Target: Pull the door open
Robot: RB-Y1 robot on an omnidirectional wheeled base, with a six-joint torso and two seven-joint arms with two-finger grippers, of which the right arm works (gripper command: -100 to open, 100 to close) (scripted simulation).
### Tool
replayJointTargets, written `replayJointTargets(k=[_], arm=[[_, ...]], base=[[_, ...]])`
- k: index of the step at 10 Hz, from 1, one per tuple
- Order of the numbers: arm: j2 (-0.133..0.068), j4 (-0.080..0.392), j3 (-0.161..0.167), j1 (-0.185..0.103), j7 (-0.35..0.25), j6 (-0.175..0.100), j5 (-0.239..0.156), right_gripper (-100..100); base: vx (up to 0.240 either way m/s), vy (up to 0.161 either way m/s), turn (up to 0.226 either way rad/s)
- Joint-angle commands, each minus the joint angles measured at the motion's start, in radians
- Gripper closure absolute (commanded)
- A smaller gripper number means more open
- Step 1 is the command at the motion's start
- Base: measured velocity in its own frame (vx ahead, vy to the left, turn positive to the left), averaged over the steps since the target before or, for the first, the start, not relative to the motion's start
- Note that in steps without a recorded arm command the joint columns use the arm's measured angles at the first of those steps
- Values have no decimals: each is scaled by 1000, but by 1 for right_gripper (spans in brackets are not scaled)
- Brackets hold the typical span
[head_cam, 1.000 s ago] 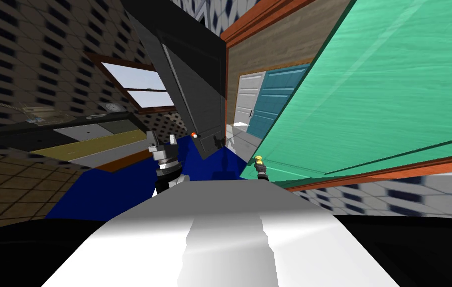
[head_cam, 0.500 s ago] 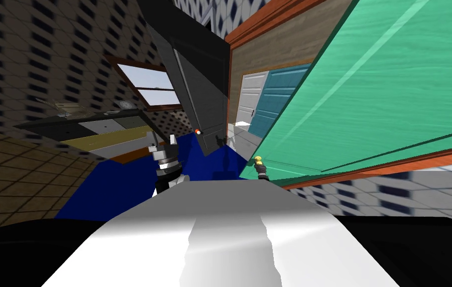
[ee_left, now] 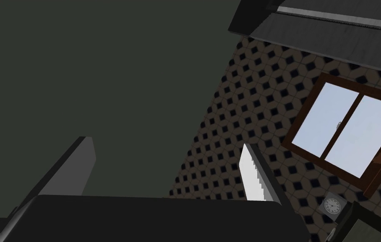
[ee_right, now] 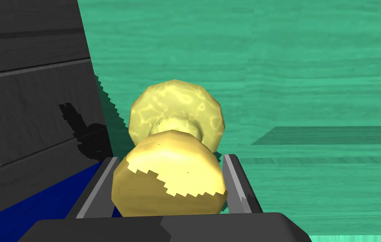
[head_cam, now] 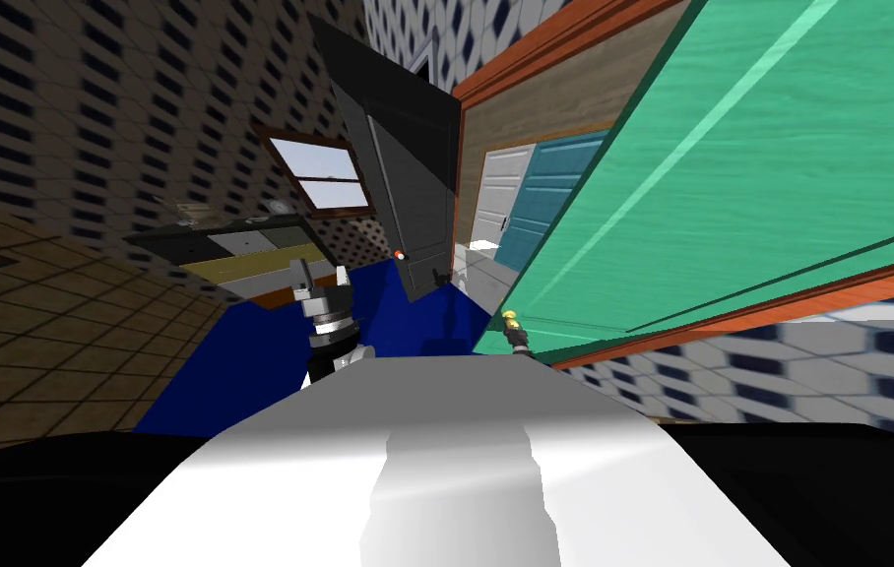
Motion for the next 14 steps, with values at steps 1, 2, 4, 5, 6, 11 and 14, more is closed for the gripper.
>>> replayJointTargets(k=[1,2,4,5,6,11,14], arm=[[-11,-4,11,7,-17,-16,7,100],[-6,-2,8,5,-10,-6,5,100],[-23,1,26,23,-34,-35,17,100],[-32,2,34,32,-46,-50,23,100],[-42,4,42,41,-58,-67,29,100],[-86,9,77,80,-114,-139,55,100],[-88,12,84,86,-115,-141,58,100]], base=[[-189,-49,73],[-83,-18,25],[-168,-28,102],[-175,-35,103],[-176,-44,100],[-193,-41,101],[-118,-37,78]])
